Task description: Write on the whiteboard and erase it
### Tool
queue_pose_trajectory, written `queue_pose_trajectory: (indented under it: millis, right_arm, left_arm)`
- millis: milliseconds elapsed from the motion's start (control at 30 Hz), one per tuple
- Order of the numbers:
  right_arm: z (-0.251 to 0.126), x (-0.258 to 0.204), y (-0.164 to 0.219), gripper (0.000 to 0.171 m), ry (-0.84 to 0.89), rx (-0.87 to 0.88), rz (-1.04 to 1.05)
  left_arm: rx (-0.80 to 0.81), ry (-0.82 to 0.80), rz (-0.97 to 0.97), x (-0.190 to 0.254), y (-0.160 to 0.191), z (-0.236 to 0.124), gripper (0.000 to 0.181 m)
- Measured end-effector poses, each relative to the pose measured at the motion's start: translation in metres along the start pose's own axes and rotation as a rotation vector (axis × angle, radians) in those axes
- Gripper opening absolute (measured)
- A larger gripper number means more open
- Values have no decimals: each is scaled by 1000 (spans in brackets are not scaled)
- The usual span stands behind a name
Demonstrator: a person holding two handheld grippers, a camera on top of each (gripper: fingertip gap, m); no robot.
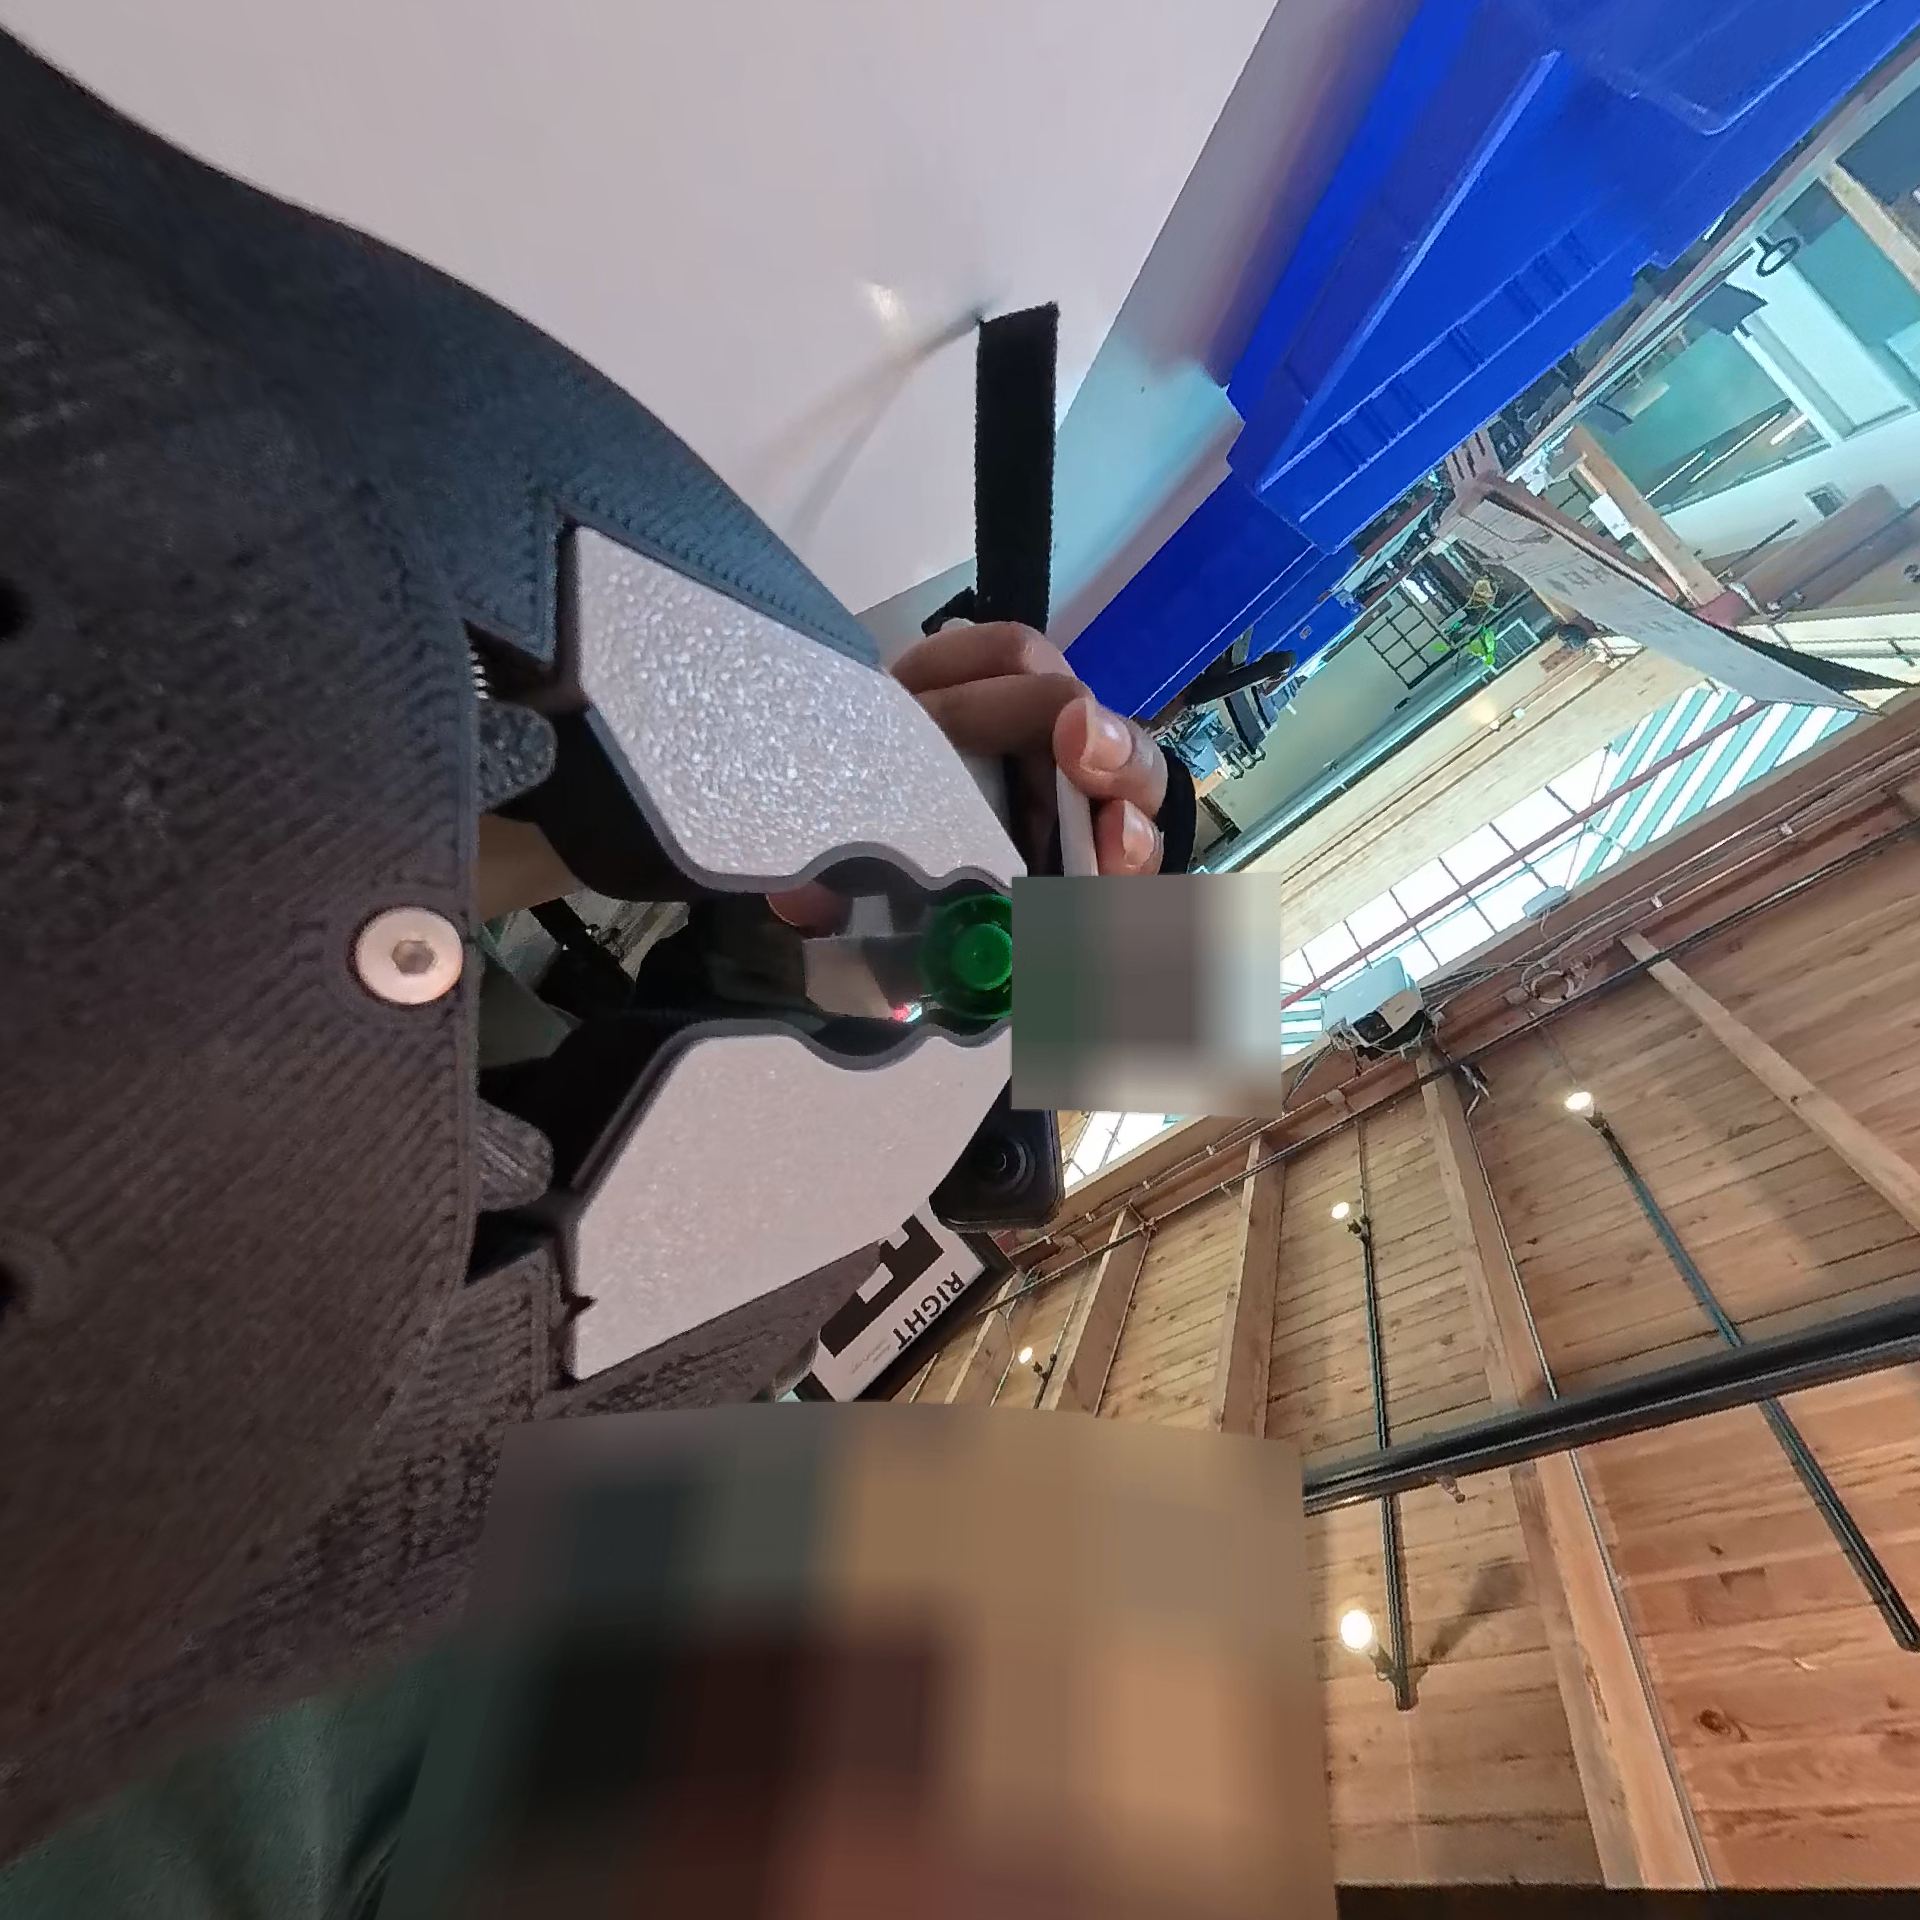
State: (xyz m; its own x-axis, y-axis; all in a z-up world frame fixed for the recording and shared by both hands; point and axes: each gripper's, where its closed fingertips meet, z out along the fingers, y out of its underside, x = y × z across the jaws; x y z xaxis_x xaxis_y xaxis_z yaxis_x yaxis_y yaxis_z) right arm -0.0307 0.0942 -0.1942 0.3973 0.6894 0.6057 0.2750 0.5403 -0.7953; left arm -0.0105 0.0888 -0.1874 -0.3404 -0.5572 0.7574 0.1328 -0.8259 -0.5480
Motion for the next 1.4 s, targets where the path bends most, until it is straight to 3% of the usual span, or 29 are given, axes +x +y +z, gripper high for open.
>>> queue_pose_trajectory:
  millis: [1000,1167,1333,1400]
  right_arm:
    - [6,0,10,34,-39,-58,244]
    - [6,5,9,34,-57,-34,347]
    - [5,5,10,33,-84,-35,402]
    - [5,4,10,33,-97,-35,414]
  left_arm:
    - [45,-79,8,-10,-5,-6,21]
    - [66,-100,88,-5,-16,-12,32]
    - [38,-66,46,-6,-11,-11,31]
    - [35,-77,47,-9,-10,-11,20]
